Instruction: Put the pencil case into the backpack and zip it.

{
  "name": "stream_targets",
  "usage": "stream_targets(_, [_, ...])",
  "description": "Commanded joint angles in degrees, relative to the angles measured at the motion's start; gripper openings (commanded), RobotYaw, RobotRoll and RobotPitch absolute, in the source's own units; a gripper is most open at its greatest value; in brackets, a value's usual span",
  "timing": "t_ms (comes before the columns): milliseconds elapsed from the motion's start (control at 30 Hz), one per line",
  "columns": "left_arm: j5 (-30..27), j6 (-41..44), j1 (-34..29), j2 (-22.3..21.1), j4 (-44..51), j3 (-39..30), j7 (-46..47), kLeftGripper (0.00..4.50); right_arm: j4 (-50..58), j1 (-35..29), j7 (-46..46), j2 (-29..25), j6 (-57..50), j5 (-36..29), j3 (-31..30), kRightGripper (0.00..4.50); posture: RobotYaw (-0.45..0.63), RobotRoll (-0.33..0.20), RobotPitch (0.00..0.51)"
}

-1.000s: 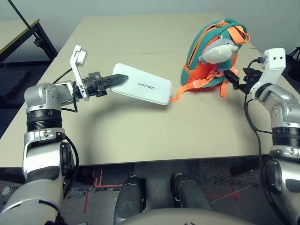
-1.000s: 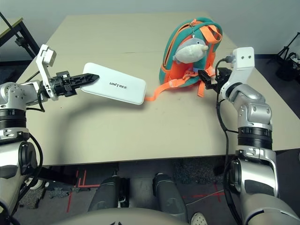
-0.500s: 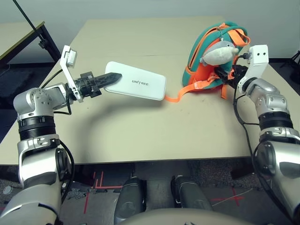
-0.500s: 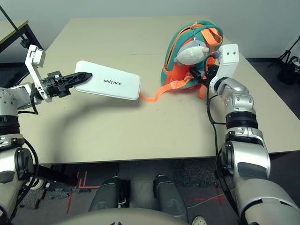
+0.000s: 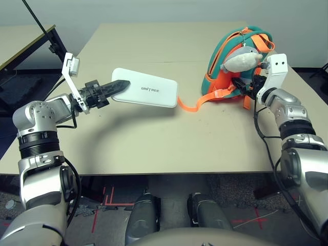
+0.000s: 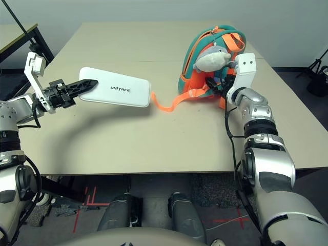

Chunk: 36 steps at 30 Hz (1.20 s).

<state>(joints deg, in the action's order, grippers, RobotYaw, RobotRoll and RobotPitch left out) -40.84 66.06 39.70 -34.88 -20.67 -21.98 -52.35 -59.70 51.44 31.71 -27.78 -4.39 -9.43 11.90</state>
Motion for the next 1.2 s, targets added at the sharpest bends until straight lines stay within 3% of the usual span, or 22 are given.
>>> stream_targets(33, [-1.83,-0.54,-0.05,0.13,1.28,-0.62,0.22,1.40,-1.35,0.82,0.27,-0.19,0.80,0.47,-0.22,4.50,-0.04,0.000,0.019])
stream_targets(100, [-2.08,-0.20,-0.37,0.12,1.64,-0.63,0.31,1.40,-1.21,0.65,0.33,-0.19,0.90,0.45,-0.19,4.50,-0.04,0.000,0.026])
stream_targets(167, [-2.31,0.11,-0.76,0.06,1.93,-0.56,0.36,1.40,-0.96,0.48,-0.18,-0.28,0.93,0.60,-0.22,4.12,-0.04,0.000,0.032])
stream_targets(300, [-2.65,0.61,-1.27,-0.01,2.28,-0.30,0.42,1.40,-0.07,0.46,-0.23,-0.28,0.70,-0.20,0.48,4.50,-0.04,0.000,0.048])
stream_targets(767, [-4.15,3.41,-2.24,-0.60,4.08,-0.20,1.29,1.40,1.70,-0.75,-0.47,0.05,-0.30,-1.17,0.82,4.50,-0.03,0.000,0.094])
stream_targets(867, [-4.58,4.23,-2.79,-0.87,4.68,-0.39,1.50,1.40,2.34,-1.09,-0.76,0.07,-0.58,-1.85,1.33,3.87,-0.04,0.000,0.101])
stream_targets(1133, [-4.46,4.31,-2.26,-0.51,3.83,0.11,1.80,1.39,5.95,-2.87,-0.94,0.16,-2.18,-2.60,1.49,0.91,-0.05,0.000,0.121])
stream_targets(1200, [-4.34,4.01,-1.83,-0.27,3.41,0.32,1.88,1.39,8.23,-3.65,-0.58,0.13,-3.16,-3.18,1.69,0.47,-0.06,0.000,0.121])
